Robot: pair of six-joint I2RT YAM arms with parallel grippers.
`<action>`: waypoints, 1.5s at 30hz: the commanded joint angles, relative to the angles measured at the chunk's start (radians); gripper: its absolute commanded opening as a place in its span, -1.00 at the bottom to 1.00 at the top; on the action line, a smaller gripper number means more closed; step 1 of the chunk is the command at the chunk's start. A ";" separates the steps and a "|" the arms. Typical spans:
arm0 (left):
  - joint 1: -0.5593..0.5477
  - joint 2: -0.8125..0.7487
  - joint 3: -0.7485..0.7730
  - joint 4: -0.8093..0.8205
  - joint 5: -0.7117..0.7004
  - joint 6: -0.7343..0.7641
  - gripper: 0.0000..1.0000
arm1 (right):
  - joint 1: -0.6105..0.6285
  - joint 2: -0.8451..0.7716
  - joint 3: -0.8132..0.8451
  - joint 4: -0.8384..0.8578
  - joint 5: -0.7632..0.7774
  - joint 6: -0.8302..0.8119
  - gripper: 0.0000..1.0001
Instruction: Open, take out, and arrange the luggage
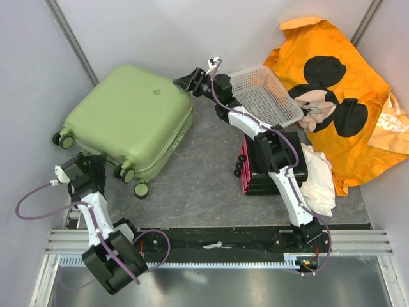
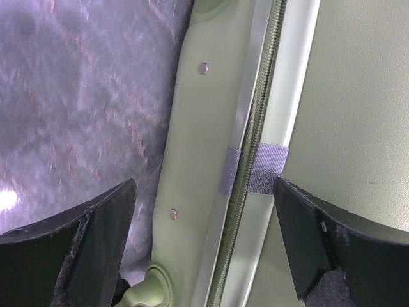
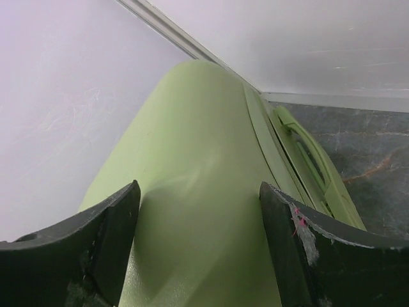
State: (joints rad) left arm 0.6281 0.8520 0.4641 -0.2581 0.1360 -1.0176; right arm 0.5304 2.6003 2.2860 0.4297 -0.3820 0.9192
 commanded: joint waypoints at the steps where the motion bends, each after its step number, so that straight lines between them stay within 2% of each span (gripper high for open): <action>1: -0.028 0.123 0.080 0.115 0.172 0.105 0.88 | 0.094 -0.106 -0.203 0.088 -0.306 0.081 0.61; 3: -0.028 0.134 0.097 0.117 0.186 0.140 0.86 | 0.098 -0.155 -0.291 0.161 -0.313 0.076 0.60; 8: -0.041 0.140 0.107 0.125 0.201 0.186 0.82 | 0.120 -0.316 -0.511 0.187 -0.324 0.000 0.60; 11: -0.096 0.160 0.104 0.132 0.194 0.214 0.81 | 0.128 -0.381 -0.609 0.219 -0.336 -0.017 0.60; 15: -0.298 0.226 0.148 0.143 0.105 0.257 0.81 | 0.144 -0.456 -0.739 0.248 -0.342 -0.036 0.59; 18: -0.395 0.312 0.209 0.160 0.083 0.263 0.81 | 0.155 -0.509 -0.825 0.262 -0.340 -0.055 0.59; 24: -0.487 0.439 0.324 0.180 0.080 0.289 0.81 | 0.158 -0.615 -0.996 0.264 -0.328 -0.100 0.58; 28: -0.490 0.525 0.376 0.186 0.108 0.293 0.80 | 0.166 -0.657 -1.063 0.262 -0.316 -0.112 0.58; 31: -0.487 0.532 0.453 0.140 0.068 0.345 0.82 | 0.183 -0.666 -1.086 0.261 -0.317 -0.117 0.58; 36: -0.438 0.447 0.563 0.042 -0.110 0.444 0.86 | 0.215 -0.667 -1.091 0.259 -0.325 -0.111 0.57; 38: -0.423 0.389 0.579 0.023 -0.210 0.505 0.95 | 0.232 -0.677 -1.103 0.248 -0.318 -0.121 0.57; 41: -0.423 0.328 0.591 0.014 -0.300 0.583 0.99 | 0.256 -0.700 -1.122 0.212 -0.298 -0.152 0.57; 45: -0.447 0.275 0.607 0.008 -0.263 0.652 0.99 | 0.295 -0.752 -1.154 0.156 -0.235 -0.206 0.57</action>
State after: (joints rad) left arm 0.2272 1.1866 1.0225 -0.1864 -0.1898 -0.4881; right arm 0.6243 1.8824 1.1797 0.7307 -0.2928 0.7006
